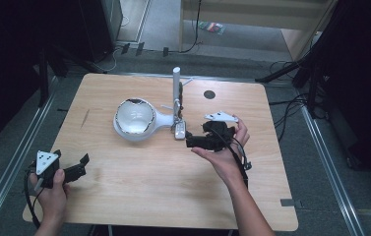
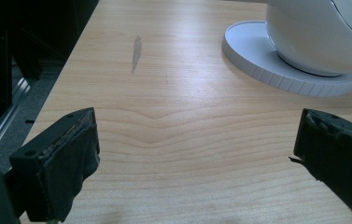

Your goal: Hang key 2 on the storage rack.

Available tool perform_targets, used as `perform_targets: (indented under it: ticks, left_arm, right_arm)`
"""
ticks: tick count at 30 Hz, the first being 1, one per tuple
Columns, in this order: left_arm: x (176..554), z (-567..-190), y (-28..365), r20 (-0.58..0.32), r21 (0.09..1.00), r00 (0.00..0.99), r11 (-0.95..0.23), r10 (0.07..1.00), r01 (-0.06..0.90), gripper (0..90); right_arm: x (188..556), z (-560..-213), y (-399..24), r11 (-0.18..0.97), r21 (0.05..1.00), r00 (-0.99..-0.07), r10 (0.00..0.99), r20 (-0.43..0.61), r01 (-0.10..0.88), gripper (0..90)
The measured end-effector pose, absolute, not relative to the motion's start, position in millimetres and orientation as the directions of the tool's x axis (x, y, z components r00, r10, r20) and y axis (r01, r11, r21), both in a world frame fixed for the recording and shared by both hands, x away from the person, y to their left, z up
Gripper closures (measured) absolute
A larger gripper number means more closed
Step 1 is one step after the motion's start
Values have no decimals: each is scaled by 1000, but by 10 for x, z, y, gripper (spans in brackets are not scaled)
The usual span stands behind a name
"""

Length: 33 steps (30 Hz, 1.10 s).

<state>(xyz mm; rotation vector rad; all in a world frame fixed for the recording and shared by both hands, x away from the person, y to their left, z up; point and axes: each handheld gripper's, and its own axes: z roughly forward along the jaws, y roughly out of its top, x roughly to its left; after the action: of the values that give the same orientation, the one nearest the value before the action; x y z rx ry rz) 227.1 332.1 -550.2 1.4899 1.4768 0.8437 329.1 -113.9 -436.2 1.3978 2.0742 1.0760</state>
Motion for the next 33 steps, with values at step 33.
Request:
perform_targets:
  ticks: [33]
  left_arm:
    - [2267,-5502,3314,-93,909,72,55,993,412,6]
  right_arm:
    - [2933,-4860,-2252,102,795,-234,971,52,598,85]
